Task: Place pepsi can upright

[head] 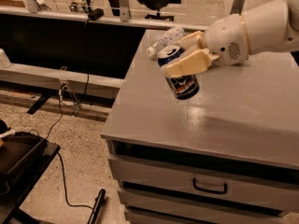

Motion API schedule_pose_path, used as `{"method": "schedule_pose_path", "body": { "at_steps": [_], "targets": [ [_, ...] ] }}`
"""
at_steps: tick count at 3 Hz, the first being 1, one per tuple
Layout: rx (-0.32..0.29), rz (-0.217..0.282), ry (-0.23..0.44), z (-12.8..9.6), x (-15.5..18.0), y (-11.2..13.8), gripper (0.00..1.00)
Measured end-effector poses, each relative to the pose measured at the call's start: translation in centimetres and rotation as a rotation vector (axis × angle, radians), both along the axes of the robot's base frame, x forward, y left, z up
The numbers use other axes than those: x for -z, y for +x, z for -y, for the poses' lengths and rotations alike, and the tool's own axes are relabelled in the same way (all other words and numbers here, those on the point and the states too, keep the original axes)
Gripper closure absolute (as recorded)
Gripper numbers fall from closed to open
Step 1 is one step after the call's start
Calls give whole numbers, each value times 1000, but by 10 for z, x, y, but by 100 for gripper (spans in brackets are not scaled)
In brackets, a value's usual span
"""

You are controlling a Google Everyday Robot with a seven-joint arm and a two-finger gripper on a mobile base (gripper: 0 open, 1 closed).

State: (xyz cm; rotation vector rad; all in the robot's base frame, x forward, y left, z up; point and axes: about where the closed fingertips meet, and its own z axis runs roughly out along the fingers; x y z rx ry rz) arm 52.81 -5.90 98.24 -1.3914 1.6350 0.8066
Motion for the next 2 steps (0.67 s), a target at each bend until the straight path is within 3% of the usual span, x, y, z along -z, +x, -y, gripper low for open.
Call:
{"method": "schedule_pose_path", "body": {
  "at_steps": [2],
  "targets": [
    [25,7,17,1,-2,3,100]
  ]
}}
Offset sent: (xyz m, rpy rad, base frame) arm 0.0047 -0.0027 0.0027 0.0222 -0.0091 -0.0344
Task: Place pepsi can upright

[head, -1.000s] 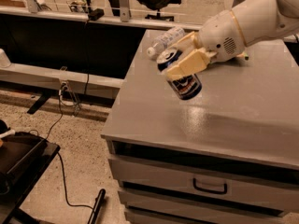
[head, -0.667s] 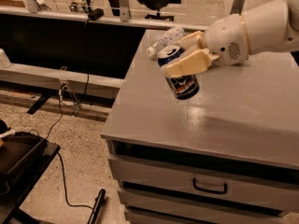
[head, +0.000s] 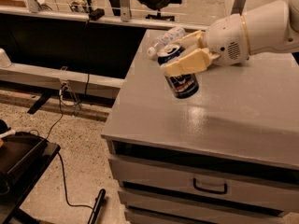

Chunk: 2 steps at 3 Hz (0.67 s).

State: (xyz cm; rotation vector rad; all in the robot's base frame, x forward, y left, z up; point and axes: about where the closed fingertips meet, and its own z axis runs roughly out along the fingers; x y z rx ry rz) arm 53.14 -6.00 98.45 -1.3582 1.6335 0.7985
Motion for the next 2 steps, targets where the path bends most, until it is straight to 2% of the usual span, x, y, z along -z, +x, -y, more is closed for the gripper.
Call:
{"method": "schedule_pose_path", "body": {
  "at_steps": [1,2],
  "targets": [
    [-23,46,90,-6,-1,3,100],
    [-51,121,221,-19,-3,6,100]
  ]
}}
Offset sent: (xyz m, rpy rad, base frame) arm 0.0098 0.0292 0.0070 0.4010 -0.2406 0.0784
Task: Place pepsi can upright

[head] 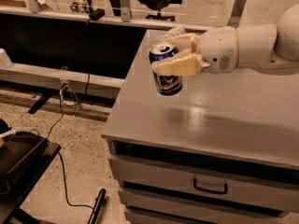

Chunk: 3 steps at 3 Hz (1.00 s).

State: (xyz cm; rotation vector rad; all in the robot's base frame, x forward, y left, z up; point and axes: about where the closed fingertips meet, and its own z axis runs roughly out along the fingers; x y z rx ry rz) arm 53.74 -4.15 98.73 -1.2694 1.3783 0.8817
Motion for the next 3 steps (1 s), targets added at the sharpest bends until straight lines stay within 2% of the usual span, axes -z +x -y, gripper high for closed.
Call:
{"method": "schedule_pose_path", "body": {
  "at_steps": [1,2,3],
  "targets": [
    [-14,47,76,-19,5,3,100],
    [-9,77,102,-32,19,7,100],
    [21,104,121,-37,37,12,100]
  ]
}}
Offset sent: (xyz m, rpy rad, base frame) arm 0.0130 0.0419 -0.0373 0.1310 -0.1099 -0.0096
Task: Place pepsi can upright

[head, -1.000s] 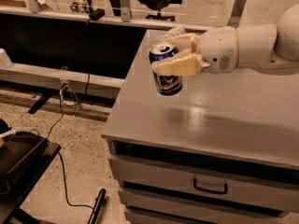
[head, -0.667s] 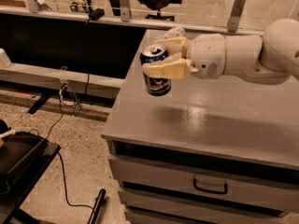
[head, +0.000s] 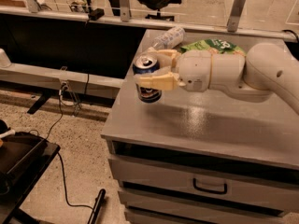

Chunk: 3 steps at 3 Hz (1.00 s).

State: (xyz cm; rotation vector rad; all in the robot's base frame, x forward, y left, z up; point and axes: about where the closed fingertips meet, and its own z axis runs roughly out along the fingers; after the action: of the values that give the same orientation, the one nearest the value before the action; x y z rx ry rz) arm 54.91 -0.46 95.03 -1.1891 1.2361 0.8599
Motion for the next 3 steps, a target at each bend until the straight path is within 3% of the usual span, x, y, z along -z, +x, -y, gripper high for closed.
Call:
{"method": "schedule_pose_path", "body": {
  "at_steps": [2,3],
  "targets": [
    [32,14,52,-3,23,7,100],
    [33,24,36,-5,26,8,86]
  ]
}}
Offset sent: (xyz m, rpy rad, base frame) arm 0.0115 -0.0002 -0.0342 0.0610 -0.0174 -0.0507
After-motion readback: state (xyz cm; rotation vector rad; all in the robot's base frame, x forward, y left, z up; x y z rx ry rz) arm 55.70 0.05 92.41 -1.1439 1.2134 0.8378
